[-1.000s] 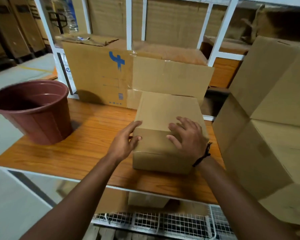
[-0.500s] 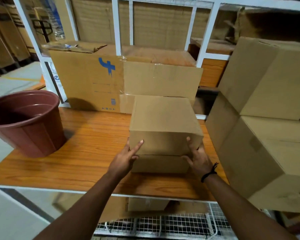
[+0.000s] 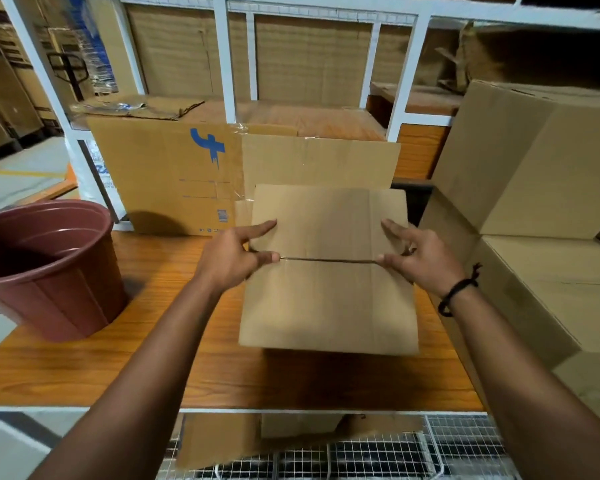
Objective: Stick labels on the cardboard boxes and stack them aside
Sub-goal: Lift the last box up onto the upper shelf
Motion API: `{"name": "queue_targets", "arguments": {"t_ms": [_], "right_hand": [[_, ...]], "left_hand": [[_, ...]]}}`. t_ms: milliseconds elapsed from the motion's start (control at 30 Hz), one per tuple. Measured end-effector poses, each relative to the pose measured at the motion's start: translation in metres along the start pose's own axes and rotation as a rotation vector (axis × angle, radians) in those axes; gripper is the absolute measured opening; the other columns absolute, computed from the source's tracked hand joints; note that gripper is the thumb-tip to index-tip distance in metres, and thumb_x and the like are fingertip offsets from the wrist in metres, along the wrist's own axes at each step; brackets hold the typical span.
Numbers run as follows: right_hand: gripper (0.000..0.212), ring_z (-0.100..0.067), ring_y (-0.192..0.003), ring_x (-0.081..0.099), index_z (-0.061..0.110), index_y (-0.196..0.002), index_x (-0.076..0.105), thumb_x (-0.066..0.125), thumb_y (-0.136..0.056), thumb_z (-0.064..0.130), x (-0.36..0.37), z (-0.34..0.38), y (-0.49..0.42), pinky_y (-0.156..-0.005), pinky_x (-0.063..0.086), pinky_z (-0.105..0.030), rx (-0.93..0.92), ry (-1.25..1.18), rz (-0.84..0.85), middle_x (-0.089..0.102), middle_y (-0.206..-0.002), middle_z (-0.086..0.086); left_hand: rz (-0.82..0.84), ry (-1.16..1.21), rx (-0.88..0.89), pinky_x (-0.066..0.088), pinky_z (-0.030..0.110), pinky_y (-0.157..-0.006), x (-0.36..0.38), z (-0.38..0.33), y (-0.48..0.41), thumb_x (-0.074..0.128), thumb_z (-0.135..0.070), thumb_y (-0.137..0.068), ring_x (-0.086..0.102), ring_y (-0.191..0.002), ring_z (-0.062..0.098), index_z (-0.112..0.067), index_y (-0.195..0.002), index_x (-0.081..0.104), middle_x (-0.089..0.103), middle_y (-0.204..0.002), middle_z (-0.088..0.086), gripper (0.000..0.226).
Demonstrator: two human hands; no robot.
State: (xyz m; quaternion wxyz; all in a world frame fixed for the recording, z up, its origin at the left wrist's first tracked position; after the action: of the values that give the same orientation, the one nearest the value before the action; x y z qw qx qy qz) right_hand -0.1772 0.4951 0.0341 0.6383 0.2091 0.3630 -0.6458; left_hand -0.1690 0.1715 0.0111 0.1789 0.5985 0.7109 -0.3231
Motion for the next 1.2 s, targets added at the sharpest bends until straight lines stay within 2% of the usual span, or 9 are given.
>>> {"name": "queue_targets", "arguments": {"t_ms": [133, 167, 267, 400, 533, 633, 733, 900, 1200], "right_hand": [[0.067, -0.017, -0.132, 0.043, 0.029, -0.141, 0.046, 0.075, -0.081, 0.034, 0.005, 0.002, -0.016, -0.099, 0.036, -0.029, 0.052, 0.065, 0.173, 0.045, -0.146, 0.008], [0.065, -0.016, -0.133, 0.042, 0.028, -0.141, 0.047, 0.074, -0.082, 0.033, 0.009, 0.000, -0.020, -0.099, 0.035, -0.028, 0.070, 0.069, 0.195, 0.045, -0.146, 0.006], [0.059, -0.016, -0.133, 0.042, 0.025, -0.138, 0.051, 0.073, -0.084, 0.029, 0.020, -0.013, -0.030, -0.102, 0.034, -0.029, 0.128, 0.044, 0.217, 0.046, -0.146, 0.003], [0.053, -0.017, -0.131, 0.044, 0.021, -0.135, 0.055, 0.072, -0.085, 0.026, 0.031, -0.023, -0.036, -0.106, 0.034, -0.032, 0.165, -0.019, 0.192, 0.051, -0.142, 0.001], [0.051, -0.014, -0.133, 0.042, 0.023, -0.134, 0.055, 0.070, -0.087, 0.031, 0.032, -0.032, -0.032, -0.105, 0.030, -0.027, 0.151, -0.111, 0.143, 0.050, -0.142, 0.005], [0.054, -0.009, -0.135, 0.036, 0.034, -0.138, 0.048, 0.064, -0.088, 0.044, 0.031, -0.041, -0.014, -0.108, 0.028, -0.028, 0.119, -0.161, 0.135, 0.044, -0.144, 0.012], [0.067, -0.002, -0.132, 0.030, 0.040, -0.146, 0.034, 0.063, -0.086, 0.052, 0.035, -0.045, 0.006, -0.107, 0.028, -0.031, 0.140, -0.163, 0.244, 0.030, -0.143, 0.023], [0.078, -0.011, -0.141, 0.028, 0.034, -0.149, 0.032, 0.069, -0.082, 0.050, 0.037, -0.041, 0.008, -0.108, 0.023, -0.024, 0.149, -0.193, 0.235, 0.028, -0.155, 0.011], [0.077, -0.014, -0.140, 0.031, 0.028, -0.149, 0.034, 0.068, -0.083, 0.049, -0.003, -0.032, 0.035, -0.105, 0.025, -0.026, 0.107, -0.196, 0.272, 0.032, -0.154, 0.006]], "left_hand": [[0.191, 0.081, -0.088, 0.043, 0.025, -0.057, 0.005, 0.011, -0.021, 0.086, -0.034, -0.071, 0.047, -0.045, 0.005, -0.039, -0.129, 0.063, 0.063, -0.064, -0.009, 0.062], [0.212, 0.113, -0.105, 0.042, 0.024, -0.053, 0.009, 0.014, -0.024, 0.086, -0.033, -0.071, 0.036, -0.046, 0.000, -0.037, -0.128, 0.064, 0.067, -0.071, -0.008, 0.061], [0.222, 0.129, -0.142, 0.048, 0.026, -0.051, 0.020, 0.023, -0.031, 0.084, -0.039, -0.073, 0.066, -0.070, 0.014, -0.035, -0.126, 0.065, 0.071, -0.114, 0.000, 0.057], [0.216, -0.034, -0.131, 0.053, 0.039, -0.092, 0.031, 0.027, -0.035, 0.073, -0.054, -0.079, 0.063, -0.113, 0.017, -0.037, -0.126, 0.065, 0.066, -0.127, -0.006, 0.050], [0.221, -0.121, -0.066, 0.046, 0.037, -0.100, 0.030, 0.024, -0.024, 0.065, -0.058, -0.085, 0.055, -0.123, 0.016, -0.037, -0.132, 0.060, 0.059, -0.138, -0.007, 0.051], [0.298, 0.155, -0.152, 0.043, 0.044, -0.108, 0.025, 0.027, 0.000, 0.067, -0.076, -0.068, 0.048, -0.131, 0.016, -0.048, -0.135, 0.053, 0.049, -0.147, -0.011, 0.074], [0.377, 0.272, -0.191, 0.036, 0.037, -0.112, 0.031, 0.025, 0.017, 0.072, -0.071, -0.069, 0.040, -0.134, 0.011, -0.046, -0.144, 0.043, 0.040, -0.150, -0.015, 0.084], [0.353, 0.288, -0.234, 0.038, 0.023, -0.099, 0.037, 0.001, 0.021, 0.072, -0.038, -0.086, 0.047, -0.125, 0.008, -0.033, -0.149, 0.040, 0.046, -0.143, -0.012, 0.071], [0.303, 0.288, -0.254, 0.048, 0.025, -0.090, 0.023, -0.038, 0.057, 0.076, -0.048, -0.072, 0.058, -0.109, 0.005, -0.034, -0.145, 0.046, 0.056, -0.134, -0.007, 0.080]]}}
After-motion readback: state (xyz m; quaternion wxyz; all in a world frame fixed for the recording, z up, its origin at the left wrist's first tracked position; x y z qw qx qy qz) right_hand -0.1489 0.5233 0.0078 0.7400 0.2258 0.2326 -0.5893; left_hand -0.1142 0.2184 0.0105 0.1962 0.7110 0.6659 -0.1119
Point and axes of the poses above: each hand's wrist, its own y-axis away from the middle knuckle, its own x-axis out of the palm, z = x × y, the point moved 2 cm from there along -y, towards the middle knuckle
